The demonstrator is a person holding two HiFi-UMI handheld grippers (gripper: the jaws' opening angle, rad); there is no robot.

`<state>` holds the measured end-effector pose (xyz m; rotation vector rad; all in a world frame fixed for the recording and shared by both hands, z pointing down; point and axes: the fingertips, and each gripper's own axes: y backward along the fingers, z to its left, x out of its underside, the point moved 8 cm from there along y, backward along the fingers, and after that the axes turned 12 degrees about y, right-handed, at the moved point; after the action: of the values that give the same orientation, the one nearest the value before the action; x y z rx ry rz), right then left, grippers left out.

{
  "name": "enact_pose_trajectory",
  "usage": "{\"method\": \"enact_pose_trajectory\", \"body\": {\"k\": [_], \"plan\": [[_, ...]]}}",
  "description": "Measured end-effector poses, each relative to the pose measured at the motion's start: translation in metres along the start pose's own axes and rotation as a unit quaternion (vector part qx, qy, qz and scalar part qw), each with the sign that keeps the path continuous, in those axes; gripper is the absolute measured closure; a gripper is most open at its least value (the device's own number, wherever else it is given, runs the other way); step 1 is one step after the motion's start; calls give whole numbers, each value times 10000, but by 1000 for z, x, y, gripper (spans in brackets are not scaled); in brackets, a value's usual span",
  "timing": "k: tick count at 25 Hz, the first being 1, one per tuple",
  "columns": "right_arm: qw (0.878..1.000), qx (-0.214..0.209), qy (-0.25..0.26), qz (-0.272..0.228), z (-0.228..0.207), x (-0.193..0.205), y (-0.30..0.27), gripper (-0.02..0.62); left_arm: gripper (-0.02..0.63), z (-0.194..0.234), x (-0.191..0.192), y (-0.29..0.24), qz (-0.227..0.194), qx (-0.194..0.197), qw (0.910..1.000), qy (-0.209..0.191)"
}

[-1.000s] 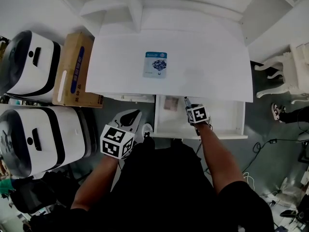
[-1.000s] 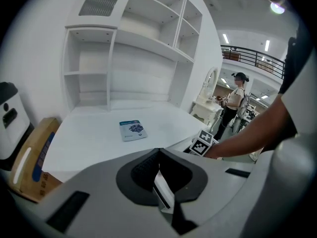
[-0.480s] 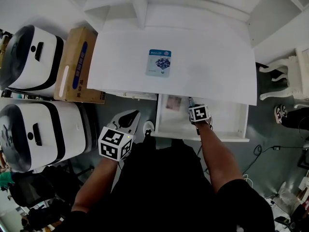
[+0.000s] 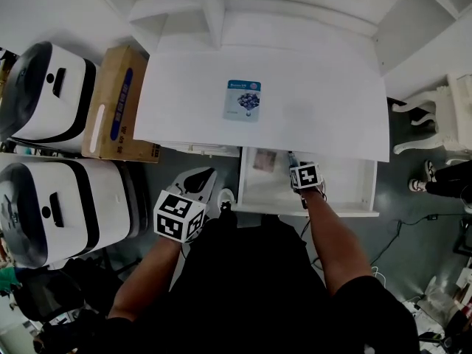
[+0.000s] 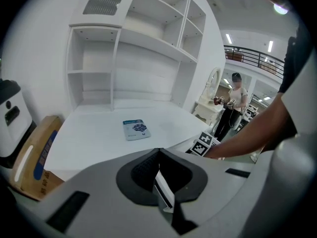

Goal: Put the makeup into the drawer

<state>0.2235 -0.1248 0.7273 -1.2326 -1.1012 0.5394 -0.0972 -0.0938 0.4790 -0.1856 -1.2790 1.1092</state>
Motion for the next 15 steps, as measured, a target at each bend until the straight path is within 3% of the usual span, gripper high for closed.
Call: {"method": "enact_pose_trajectory", "body": {"k": [9,15], "plan": [[9952,-12,-617,-766,-2,-10,54,443,595,-5,-14,-13,-108,365,9991,-208],[9732,-351,-1363,-1817,20,-33,114,445,595,-8,-21,-18,-176,616,9976,-270]]}}
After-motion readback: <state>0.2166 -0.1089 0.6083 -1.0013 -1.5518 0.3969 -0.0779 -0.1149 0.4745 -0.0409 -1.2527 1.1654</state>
